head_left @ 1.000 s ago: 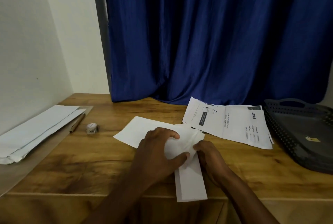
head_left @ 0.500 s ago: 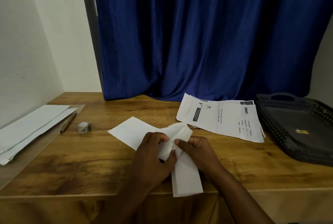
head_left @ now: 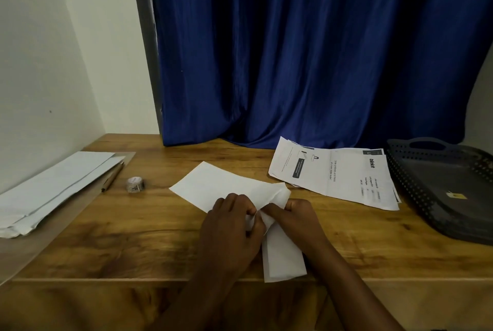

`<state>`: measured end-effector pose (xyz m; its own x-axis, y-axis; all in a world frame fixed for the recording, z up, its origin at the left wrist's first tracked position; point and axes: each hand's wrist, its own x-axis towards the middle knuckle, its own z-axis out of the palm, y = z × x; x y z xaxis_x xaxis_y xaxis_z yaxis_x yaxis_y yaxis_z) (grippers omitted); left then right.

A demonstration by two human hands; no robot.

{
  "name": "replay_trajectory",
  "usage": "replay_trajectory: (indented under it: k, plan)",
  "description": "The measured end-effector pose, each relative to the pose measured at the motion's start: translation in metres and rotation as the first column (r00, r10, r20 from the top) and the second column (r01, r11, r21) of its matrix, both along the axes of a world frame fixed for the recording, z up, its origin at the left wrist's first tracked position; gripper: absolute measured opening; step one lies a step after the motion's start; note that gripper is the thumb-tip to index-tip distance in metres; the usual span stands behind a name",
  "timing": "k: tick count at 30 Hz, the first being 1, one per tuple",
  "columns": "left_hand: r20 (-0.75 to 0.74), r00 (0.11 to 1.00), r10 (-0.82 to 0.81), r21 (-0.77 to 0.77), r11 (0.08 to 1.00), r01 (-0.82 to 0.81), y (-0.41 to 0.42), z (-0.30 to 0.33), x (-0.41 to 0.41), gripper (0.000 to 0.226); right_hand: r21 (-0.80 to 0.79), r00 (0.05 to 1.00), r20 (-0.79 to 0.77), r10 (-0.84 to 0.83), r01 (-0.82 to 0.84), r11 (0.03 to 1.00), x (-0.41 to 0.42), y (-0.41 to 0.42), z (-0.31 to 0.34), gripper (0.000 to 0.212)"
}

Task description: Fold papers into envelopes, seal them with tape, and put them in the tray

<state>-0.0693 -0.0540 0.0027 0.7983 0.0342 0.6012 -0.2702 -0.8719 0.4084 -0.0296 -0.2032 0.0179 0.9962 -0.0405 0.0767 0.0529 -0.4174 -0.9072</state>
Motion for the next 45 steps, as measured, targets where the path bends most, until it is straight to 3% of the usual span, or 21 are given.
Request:
replay_trajectory:
  k: [4,7,12,16,19,21,23,26,35,41,45]
  plan:
    - [0.114,0.993,0.030,-0.052,0.998,-0.024,-0.001,0.001,0.001,0.023,0.007,0.999,-0.031,-0.016,0.017,1.000,-0.002,0.001,0.001,0.024]
    - [0.104,0.993,0.058,-0.067,0.996,-0.051,0.000,0.003,0.000,0.023,0.024,0.999,-0.013,-0.041,0.041,0.999,-0.005,0.004,0.001,0.023]
    - [-0.025,0.998,0.059,0.010,0.998,-0.059,-0.001,0.011,-0.004,0.024,0.368,0.995,-0.061,-0.080,0.097,0.925,-0.015,-0.005,0.010,0.014]
    - [-0.070,0.997,0.045,0.035,0.998,-0.042,0.001,0.012,-0.006,0.033,0.479,0.985,-0.054,-0.167,0.172,0.861,-0.026,-0.039,0.014,0.019]
    - [-0.083,0.996,0.045,0.068,0.997,-0.040,0.001,0.012,-0.006,0.037,0.354,0.982,0.014,-0.190,0.173,0.919,-0.037,-0.062,0.027,0.026]
    - [-0.079,0.996,0.050,0.088,0.995,-0.043,0.001,0.012,-0.006,0.036,0.186,0.991,0.049,-0.124,0.112,0.976,-0.044,-0.074,0.040,0.049]
    - [-0.073,0.996,0.049,0.089,0.995,-0.042,0.001,0.011,-0.006,0.034,0.128,1.000,0.024,-0.005,0.002,0.992,-0.050,-0.081,0.050,0.066]
    - [-0.082,0.996,0.045,0.092,0.995,-0.038,0.001,0.011,-0.007,0.031,0.142,0.989,-0.076,0.129,-0.118,0.983,-0.059,-0.077,0.060,0.049]
    - [-0.129,0.990,0.053,0.119,0.992,-0.038,0.001,0.014,-0.010,0.037,-0.057,0.963,-0.155,0.221,-0.232,0.971,-0.068,-0.075,0.057,0.011]
    - [-0.127,0.991,0.034,0.171,0.985,-0.012,-0.002,0.015,-0.009,0.038,-0.106,0.936,-0.258,0.239,-0.274,0.956,-0.061,-0.080,0.050,0.019]
    - [-0.136,0.991,0.018,0.209,0.978,0.011,-0.003,0.017,-0.009,0.038,-0.207,0.949,-0.283,0.141,-0.203,0.957,-0.041,-0.074,0.043,0.041]
